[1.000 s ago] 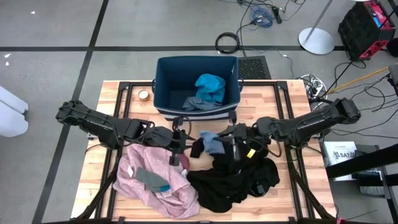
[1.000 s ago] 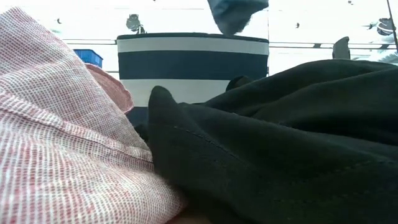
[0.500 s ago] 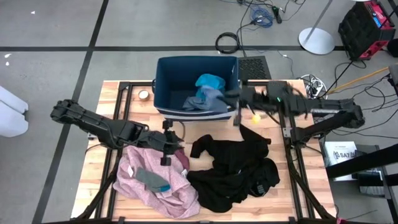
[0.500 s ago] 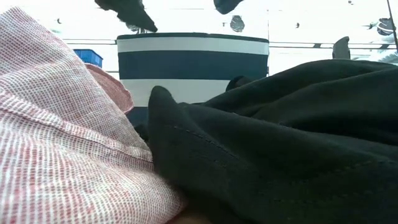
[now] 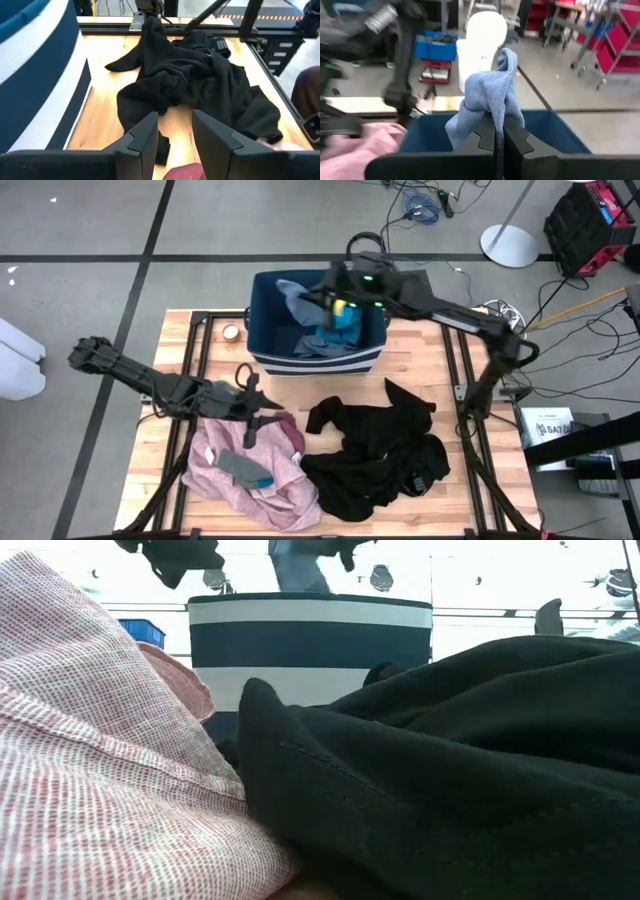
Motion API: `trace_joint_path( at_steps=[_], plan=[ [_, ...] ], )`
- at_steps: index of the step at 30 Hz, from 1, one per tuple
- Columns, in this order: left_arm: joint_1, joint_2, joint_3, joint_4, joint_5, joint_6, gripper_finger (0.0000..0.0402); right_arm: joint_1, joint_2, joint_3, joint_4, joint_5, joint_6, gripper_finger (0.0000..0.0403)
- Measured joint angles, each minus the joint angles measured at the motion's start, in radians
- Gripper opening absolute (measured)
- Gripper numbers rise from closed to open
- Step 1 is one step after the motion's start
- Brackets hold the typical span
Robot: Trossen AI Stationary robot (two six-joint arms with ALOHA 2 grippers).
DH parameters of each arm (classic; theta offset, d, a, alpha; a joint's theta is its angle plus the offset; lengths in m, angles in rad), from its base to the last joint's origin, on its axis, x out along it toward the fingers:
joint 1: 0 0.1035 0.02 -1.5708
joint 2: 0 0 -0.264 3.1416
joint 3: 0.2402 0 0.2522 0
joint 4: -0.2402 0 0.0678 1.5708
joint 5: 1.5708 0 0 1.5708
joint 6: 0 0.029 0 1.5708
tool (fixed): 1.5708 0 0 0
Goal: Sort clothes
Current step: Put the light blue sock into the blue laundry bin, then move the black shirt to the center right on the table
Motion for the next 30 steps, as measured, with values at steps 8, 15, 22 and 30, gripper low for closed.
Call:
trace_joint_path(
  at_steps=[8,15,22,30],
  plan=[
    [-0.034,0.008,0.000,-0.002,-0.010,-0.001,0.0130,-0.045,0.297,0.212,-0.124,0.002,0.057,0.0001],
    [-0.042,0.008,0.000,-0.007,-0.024,0.002,0.0130,-0.059,0.401,0.354,-0.347,0.006,0.005,0.0031],
    [-0.042,0.008,0.000,-0.009,-0.028,0.001,0.0130,-0.056,0.385,0.357,-0.354,0.006,-0.021,0.0106],
    [-0.042,0.008,0.000,-0.009,-0.028,-0.005,0.0130,-0.058,0.321,0.357,-0.421,0.011,-0.042,0.0180]
  ],
)
